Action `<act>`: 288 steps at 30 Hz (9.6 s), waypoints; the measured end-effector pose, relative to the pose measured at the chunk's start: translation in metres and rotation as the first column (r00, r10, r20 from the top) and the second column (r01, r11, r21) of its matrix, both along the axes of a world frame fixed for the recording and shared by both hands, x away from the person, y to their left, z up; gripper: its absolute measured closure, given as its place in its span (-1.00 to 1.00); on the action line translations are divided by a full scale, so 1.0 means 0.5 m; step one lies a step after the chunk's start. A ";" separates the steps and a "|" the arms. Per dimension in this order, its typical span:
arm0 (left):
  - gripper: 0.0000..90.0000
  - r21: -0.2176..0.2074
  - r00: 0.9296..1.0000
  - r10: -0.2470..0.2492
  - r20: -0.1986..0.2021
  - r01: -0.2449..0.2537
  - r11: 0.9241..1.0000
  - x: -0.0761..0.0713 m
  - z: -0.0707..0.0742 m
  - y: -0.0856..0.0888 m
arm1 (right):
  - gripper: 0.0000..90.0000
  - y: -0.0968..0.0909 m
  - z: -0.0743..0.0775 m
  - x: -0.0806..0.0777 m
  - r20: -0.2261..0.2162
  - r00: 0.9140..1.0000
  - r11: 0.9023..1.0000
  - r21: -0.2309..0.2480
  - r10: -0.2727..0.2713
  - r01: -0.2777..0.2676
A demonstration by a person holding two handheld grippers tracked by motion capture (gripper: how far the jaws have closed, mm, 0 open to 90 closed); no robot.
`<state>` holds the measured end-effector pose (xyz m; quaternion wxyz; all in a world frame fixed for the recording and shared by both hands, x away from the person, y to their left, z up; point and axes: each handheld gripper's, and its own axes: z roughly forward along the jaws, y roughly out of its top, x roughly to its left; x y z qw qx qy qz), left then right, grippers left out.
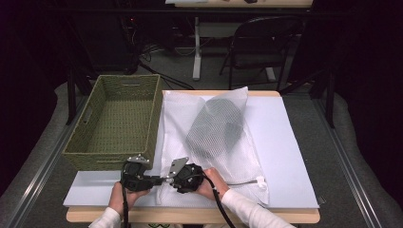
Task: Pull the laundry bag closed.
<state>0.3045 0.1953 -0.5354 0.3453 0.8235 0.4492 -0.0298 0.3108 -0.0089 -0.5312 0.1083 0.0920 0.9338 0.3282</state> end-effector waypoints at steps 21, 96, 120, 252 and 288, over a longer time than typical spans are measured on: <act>0.86 -0.056 0.999 -0.025 -0.030 0.023 0.998 0.000 0.002 -0.002 | 0.77 0.034 -0.031 -0.003 0.037 0.999 1.000 -0.018 0.020 -0.019; 0.91 -0.061 0.995 -0.078 0.064 0.082 0.995 -0.012 0.037 -0.003 | 0.93 -0.020 -0.012 0.015 -0.059 0.991 0.982 -0.152 -0.117 0.107; 0.91 -0.076 0.994 -0.081 0.070 0.087 0.993 -0.012 0.043 -0.002 | 0.94 -0.060 -0.011 0.030 -0.079 0.981 0.968 -0.195 -0.177 0.159; 0.91 -0.018 0.995 -0.044 0.090 0.046 0.999 0.004 0.044 0.038 | 0.94 -0.441 0.020 0.025 -0.113 0.786 0.781 -0.266 -0.607 0.565; -0.02 0.020 0.997 -0.071 0.042 0.070 0.997 0.019 0.038 0.027 | 0.47 -0.485 0.020 -0.008 -0.185 0.769 0.789 -0.216 -0.612 0.576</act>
